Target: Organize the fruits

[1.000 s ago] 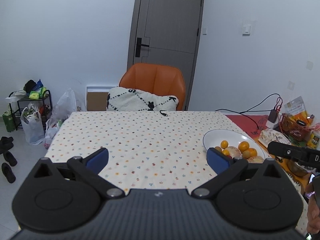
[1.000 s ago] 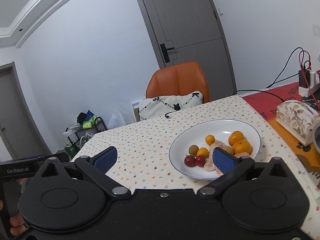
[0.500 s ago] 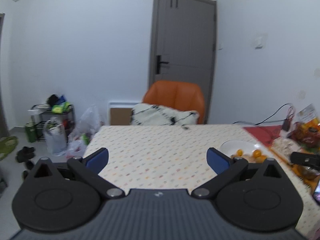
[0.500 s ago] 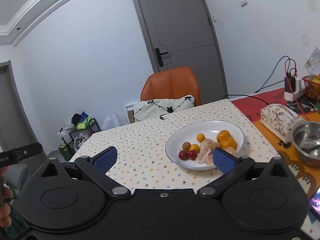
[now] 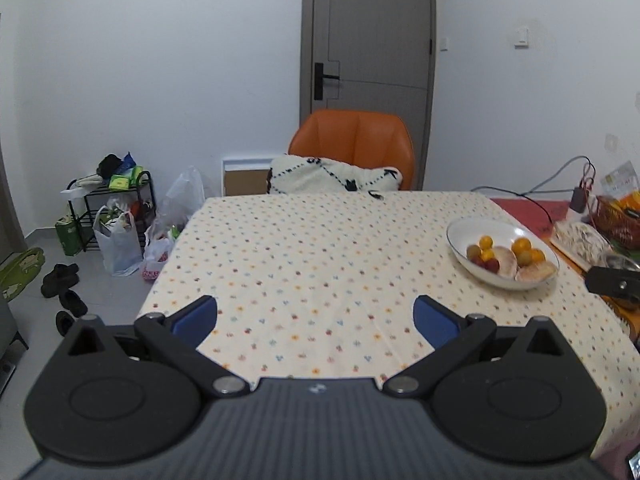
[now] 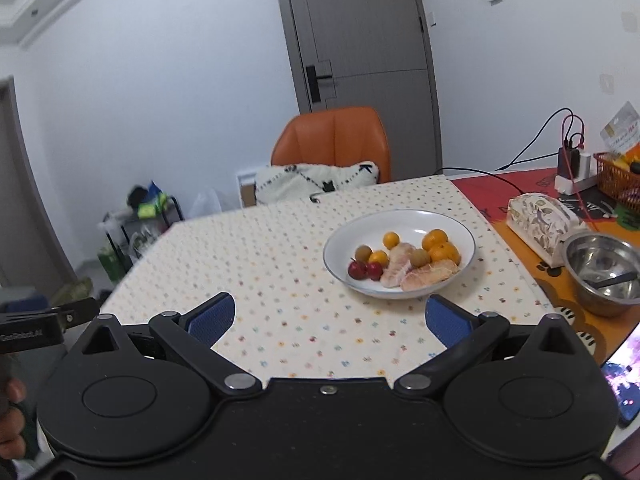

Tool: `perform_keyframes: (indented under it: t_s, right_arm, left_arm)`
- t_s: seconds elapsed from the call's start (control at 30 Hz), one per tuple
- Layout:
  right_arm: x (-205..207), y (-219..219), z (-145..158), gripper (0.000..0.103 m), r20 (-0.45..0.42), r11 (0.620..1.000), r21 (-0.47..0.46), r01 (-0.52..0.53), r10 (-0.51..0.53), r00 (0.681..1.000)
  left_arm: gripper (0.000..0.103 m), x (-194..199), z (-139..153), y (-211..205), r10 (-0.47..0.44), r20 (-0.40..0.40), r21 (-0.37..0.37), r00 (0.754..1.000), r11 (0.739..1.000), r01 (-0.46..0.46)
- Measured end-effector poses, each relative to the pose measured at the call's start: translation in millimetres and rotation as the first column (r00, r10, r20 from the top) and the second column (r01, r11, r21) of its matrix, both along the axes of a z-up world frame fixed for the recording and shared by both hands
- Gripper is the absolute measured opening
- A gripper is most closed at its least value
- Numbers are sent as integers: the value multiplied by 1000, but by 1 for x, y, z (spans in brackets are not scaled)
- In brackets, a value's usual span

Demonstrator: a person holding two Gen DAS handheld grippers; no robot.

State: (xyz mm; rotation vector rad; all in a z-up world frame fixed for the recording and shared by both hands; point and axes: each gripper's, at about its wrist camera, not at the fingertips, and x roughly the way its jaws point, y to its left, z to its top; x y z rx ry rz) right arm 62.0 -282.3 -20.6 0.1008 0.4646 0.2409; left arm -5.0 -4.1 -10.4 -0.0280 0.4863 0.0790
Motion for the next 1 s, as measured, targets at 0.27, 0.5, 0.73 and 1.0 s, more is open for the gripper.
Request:
perform_keyframes:
  t_s: [0.27,0.5,0.73,1.0]
  right_arm:
    - [-5,14,-9,103,-19,999,-41,-35,34,999]
    - [-5,18,-10,103,-30,998,-44,-50,49,998]
    - [-4,20,-11,103,-30,997,-57,-50,48,998]
    - [-4,21,-13,103,-30,997,-60,-55,54,998]
  left_arm:
    - [103,-3,-1,-7,-17,-8,14,1000,1000,17]
    - [103,1,-4,-3,-20,-31,11,999,1000,21]
    - [103,4,-7,-5,-26,-45,1,999,1000,26]
    - [103,5,-7,-3,-30,-55,-11,998,999,30]
